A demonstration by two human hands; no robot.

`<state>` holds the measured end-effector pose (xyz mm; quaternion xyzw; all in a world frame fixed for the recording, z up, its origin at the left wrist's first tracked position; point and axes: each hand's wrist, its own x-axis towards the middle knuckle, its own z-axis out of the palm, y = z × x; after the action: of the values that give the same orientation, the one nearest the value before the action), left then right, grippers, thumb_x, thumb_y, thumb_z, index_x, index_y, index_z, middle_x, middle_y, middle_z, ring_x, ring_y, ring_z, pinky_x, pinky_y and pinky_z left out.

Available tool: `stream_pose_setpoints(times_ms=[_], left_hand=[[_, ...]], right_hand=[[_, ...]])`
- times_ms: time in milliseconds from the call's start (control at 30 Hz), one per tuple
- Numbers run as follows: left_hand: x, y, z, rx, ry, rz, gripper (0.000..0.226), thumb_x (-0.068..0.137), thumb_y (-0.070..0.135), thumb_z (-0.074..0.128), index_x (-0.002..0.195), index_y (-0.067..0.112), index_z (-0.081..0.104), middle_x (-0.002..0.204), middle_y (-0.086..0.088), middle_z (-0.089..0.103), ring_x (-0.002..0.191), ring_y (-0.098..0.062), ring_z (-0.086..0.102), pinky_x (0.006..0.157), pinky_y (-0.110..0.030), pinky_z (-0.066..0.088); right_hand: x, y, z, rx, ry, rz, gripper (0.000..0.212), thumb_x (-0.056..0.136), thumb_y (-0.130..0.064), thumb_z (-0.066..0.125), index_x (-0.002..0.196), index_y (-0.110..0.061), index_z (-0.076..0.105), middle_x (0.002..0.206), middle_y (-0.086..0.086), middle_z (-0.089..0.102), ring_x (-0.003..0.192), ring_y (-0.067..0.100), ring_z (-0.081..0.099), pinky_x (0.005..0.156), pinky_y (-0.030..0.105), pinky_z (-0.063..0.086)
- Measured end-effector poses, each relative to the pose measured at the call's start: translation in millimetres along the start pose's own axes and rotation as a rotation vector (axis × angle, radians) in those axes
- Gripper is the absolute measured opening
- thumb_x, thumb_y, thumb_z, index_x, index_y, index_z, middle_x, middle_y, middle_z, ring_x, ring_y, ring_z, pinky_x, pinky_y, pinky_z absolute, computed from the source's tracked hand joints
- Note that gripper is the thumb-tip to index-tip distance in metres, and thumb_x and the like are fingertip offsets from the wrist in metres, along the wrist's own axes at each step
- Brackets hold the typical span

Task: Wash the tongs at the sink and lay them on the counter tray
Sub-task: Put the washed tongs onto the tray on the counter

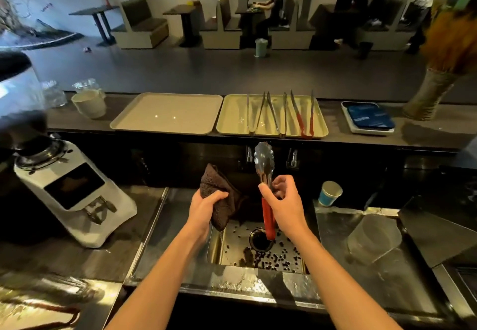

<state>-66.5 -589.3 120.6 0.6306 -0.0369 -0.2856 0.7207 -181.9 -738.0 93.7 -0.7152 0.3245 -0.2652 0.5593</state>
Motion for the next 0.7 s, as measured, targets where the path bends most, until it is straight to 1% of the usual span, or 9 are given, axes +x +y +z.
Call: stream_pose_setpoints(times_ms=[67, 133, 233, 300, 400, 467, 567, 633, 700], left_hand=[[8, 4, 4, 0.012, 0.003, 0.006, 0.025, 0.084, 0.000, 0.066, 0.106, 0.011, 0.063, 0.096, -0.007, 0.070, 0.089, -0.018, 0.067, 0.079, -0.031, 0.056], [16, 9, 8, 0.021, 0.001, 0.015, 0.023, 0.085, 0.000, 0.065, 0.104, 0.012, 0.062, 0.095, -0.006, 0.069, 0.088, -0.017, 0.066, 0.077, -0.029, 0.056], [27, 20, 14, 0.009, 0.003, 0.037, 0.022, 0.085, -0.003, 0.064, 0.091, 0.018, 0.059, 0.090, -0.004, 0.067, 0.086, -0.021, 0.065, 0.072, -0.027, 0.055], [38, 26, 15, 0.005, 0.002, 0.049, 0.021, 0.085, -0.003, 0.064, 0.091, 0.017, 0.060, 0.089, -0.005, 0.068, 0.087, -0.022, 0.066, 0.071, -0.027, 0.055], [58, 40, 16, 0.009, -0.029, 0.066, 0.019, 0.084, 0.000, 0.066, 0.093, 0.016, 0.063, 0.092, -0.007, 0.070, 0.090, -0.023, 0.067, 0.080, -0.034, 0.055], [69, 50, 17, -0.002, -0.044, 0.073, 0.018, 0.085, 0.001, 0.066, 0.096, 0.015, 0.064, 0.092, -0.008, 0.070, 0.090, -0.023, 0.067, 0.084, -0.037, 0.055], [90, 64, 19, -0.008, -0.066, 0.071, 0.018, 0.084, 0.003, 0.067, 0.099, 0.013, 0.066, 0.092, -0.009, 0.071, 0.090, -0.025, 0.067, 0.086, -0.040, 0.055], [109, 76, 17, -0.006, -0.082, 0.075, 0.018, 0.083, 0.005, 0.069, 0.099, 0.013, 0.067, 0.094, -0.011, 0.072, 0.092, -0.027, 0.068, 0.088, -0.043, 0.056], [124, 86, 16, -0.017, -0.079, 0.079, 0.017, 0.082, 0.004, 0.070, 0.096, 0.013, 0.067, 0.091, -0.010, 0.073, 0.086, -0.023, 0.070, 0.084, -0.040, 0.056]], right_hand=[[11, 0, -1, -0.023, -0.012, -0.004, 0.027, 0.091, -0.050, 0.066, 0.096, -0.026, 0.055, 0.081, -0.008, 0.058, 0.073, 0.007, 0.056, 0.068, 0.025, 0.048], [23, -3, 0, -0.021, -0.012, -0.006, 0.027, 0.092, -0.051, 0.065, 0.091, -0.025, 0.057, 0.077, -0.008, 0.057, 0.069, 0.006, 0.054, 0.066, 0.025, 0.047], [42, -17, 2, -0.017, -0.013, -0.032, 0.030, 0.089, -0.053, 0.068, 0.097, -0.025, 0.059, 0.085, -0.005, 0.064, 0.074, 0.007, 0.060, 0.066, 0.021, 0.048], [55, -29, 4, -0.023, -0.020, -0.044, 0.033, 0.089, -0.052, 0.069, 0.101, -0.023, 0.060, 0.088, -0.003, 0.065, 0.075, 0.006, 0.060, 0.065, 0.019, 0.047], [79, -48, 9, -0.069, -0.016, -0.056, 0.033, 0.091, -0.051, 0.066, 0.102, -0.020, 0.059, 0.087, -0.004, 0.063, 0.070, 0.004, 0.058, 0.060, 0.016, 0.045], [97, -60, 13, -0.112, -0.016, -0.053, 0.026, 0.095, -0.042, 0.063, 0.101, -0.017, 0.058, 0.083, -0.005, 0.061, 0.062, 0.001, 0.055, 0.055, 0.015, 0.042], [128, -78, 23, -0.196, -0.010, -0.072, 0.021, 0.095, -0.036, 0.060, 0.100, -0.016, 0.058, 0.086, -0.006, 0.058, 0.069, 0.007, 0.055, 0.059, 0.022, 0.041], [151, -94, 35, -0.281, -0.014, -0.099, 0.026, 0.094, -0.042, 0.062, 0.105, -0.019, 0.058, 0.093, -0.010, 0.058, 0.079, 0.008, 0.057, 0.066, 0.026, 0.047], [173, -109, 47, -0.328, -0.017, -0.096, 0.033, 0.091, -0.048, 0.066, 0.103, -0.020, 0.058, 0.093, -0.010, 0.059, 0.079, 0.008, 0.059, 0.068, 0.029, 0.052]])
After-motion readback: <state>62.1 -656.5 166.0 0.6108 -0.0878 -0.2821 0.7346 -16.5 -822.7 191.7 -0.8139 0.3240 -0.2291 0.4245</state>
